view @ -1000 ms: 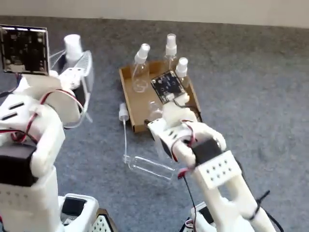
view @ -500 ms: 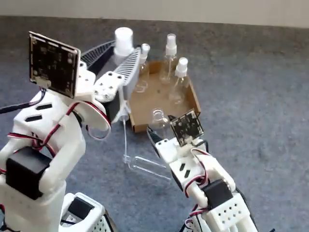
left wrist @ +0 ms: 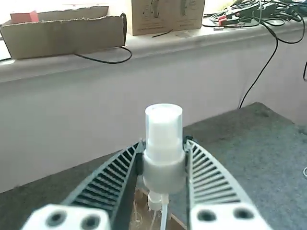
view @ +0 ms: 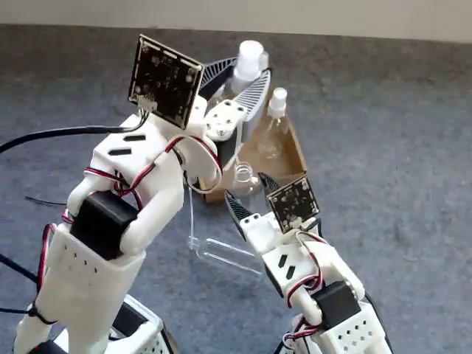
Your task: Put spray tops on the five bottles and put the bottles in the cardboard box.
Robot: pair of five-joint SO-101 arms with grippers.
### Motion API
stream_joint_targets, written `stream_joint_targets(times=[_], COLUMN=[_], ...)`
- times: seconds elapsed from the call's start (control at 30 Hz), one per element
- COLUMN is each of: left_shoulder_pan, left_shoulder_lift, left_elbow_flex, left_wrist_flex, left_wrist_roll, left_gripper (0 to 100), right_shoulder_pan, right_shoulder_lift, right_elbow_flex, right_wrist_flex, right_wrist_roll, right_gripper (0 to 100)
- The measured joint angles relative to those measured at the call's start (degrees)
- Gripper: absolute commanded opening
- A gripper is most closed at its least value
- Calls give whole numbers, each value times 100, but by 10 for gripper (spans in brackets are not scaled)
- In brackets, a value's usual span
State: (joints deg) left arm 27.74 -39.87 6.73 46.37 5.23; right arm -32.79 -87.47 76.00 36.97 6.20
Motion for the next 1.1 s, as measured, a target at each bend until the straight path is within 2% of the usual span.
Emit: stream_joint_targets(times=[0.27,0.8,1.1], left_shoulder_pan=[97,132,141], left_shoulder_lift=[79,79,-9], left_elbow_flex=[62,1125,1433], left_wrist_flex=[-35,-70,651], left_wrist_roll=[0,0,9], left_gripper=[20,20,24], right_shoulder_pan=[0,0,-18], right_shoulder_lift=[0,0,0], right_elbow_flex=[0,0,0], right_wrist_flex=[0,0,0], right_wrist_roll=[0,-35,-35], right_gripper=[4,4,4])
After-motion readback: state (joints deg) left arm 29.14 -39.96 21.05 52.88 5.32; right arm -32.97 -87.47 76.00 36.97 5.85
